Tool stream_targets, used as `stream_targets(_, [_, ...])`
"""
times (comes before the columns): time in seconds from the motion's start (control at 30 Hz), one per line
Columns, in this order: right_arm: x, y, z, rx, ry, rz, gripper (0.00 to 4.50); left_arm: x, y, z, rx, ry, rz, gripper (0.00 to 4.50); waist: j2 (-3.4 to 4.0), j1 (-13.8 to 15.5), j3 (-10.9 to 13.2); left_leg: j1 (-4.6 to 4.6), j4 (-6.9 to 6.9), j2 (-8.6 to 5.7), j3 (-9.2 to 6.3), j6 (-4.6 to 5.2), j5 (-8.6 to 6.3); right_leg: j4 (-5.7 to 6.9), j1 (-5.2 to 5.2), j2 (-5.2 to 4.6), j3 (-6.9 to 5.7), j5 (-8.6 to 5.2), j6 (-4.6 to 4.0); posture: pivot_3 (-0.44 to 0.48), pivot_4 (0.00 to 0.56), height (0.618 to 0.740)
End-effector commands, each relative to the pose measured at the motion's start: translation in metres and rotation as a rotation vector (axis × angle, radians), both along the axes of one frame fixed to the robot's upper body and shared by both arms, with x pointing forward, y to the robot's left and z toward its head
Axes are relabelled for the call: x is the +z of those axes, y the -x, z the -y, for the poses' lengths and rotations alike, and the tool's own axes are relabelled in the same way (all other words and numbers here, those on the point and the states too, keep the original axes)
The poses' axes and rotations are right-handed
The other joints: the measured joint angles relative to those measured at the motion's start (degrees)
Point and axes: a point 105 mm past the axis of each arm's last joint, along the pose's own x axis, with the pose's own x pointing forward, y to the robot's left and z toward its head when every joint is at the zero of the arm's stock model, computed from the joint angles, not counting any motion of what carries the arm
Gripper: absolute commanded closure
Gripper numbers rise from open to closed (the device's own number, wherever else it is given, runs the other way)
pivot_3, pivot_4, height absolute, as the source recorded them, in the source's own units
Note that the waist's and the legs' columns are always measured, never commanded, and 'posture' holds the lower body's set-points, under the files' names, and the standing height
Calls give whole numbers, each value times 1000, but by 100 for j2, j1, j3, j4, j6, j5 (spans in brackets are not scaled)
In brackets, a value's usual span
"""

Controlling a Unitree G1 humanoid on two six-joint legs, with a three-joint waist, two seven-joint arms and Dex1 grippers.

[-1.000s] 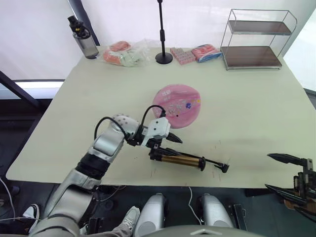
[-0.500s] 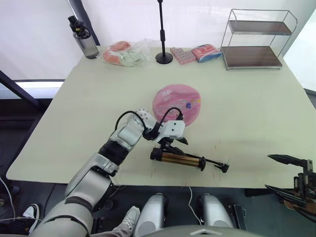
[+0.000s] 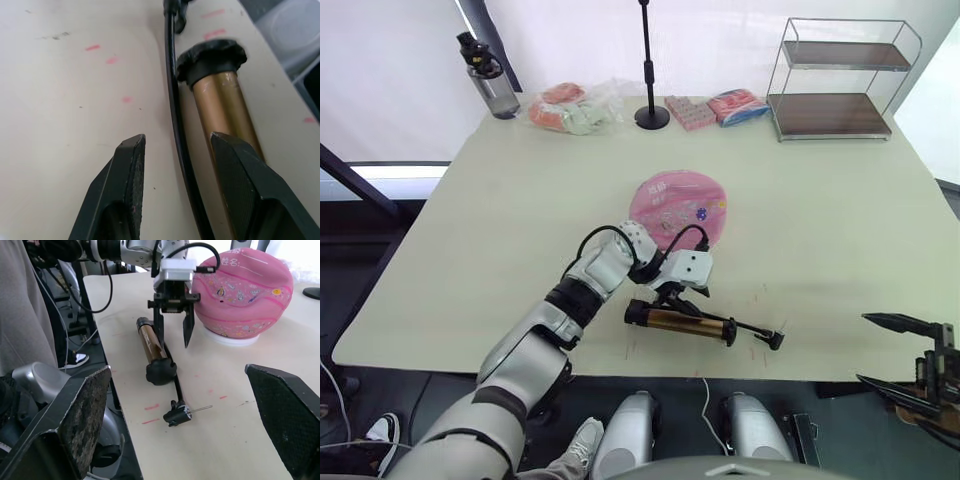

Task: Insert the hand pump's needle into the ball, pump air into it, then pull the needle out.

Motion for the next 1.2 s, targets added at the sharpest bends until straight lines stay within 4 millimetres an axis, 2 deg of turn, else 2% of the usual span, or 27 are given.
stream_targets(0.03, [11, 1, -1, 5, 8, 40, 0, 0, -1, 10, -30, -5, 25, 2273, 0, 2, 0, 0, 0, 0, -1, 0, 0, 0, 0, 0, -1, 0, 0, 0, 150, 736])
stream_targets(0.3, [14, -1, -4, 6, 9, 42, 0, -9, 5, 24, -66, -15, 12, 2273, -1, 11, 1, -1, 0, 0, -1, 0, 0, 0, 0, -1, -1, 0, 0, 0, 150, 736])
stream_targets(0.63, [13, -4, -4, -2, 18, 45, 0, -28, 9, 32, -52, -50, -1, 2273, -1, 21, 0, 0, 1, -1, -1, 1, 0, -1, 1, -2, 0, 0, 1, 0, 150, 736])
stream_targets(0.73, [13, -5, -5, 1, 21, 44, 0, -32, 11, 32, -55, -62, 0, 3184, -1, 33, -1, 0, 1, -2, -1, 2, -1, -2, 3, -4, 0, 1, 4, 0, 150, 736])
stream_targets(0.8, [13, -5, -5, 3, 26, 44, 0, -32, 13, 33, -60, -58, -10, 4111, -1, 32, -1, 0, 1, -3, -1, 4, -2, -3, 3, -4, 0, 1, 4, 0, 150, 736])
stream_targets(0.87, [13, -6, -5, 2, 27, 43, 0, -32, 15, 35, -62, -50, -14, 4393, 0, 32, -1, 0, 1, -4, -2, 4, -3, -2, 3, -4, -1, 1, 5, 0, 150, 736])
stream_targets(1.2, [13, -8, -6, -3, 22, 41, 0, -22, 18, 40, -28, 32, -6, 4393, 0, 30, -1, 1, 2, -1, -3, 5, -3, -1, 4, -4, -1, 1, 4, 0, 150, 736])
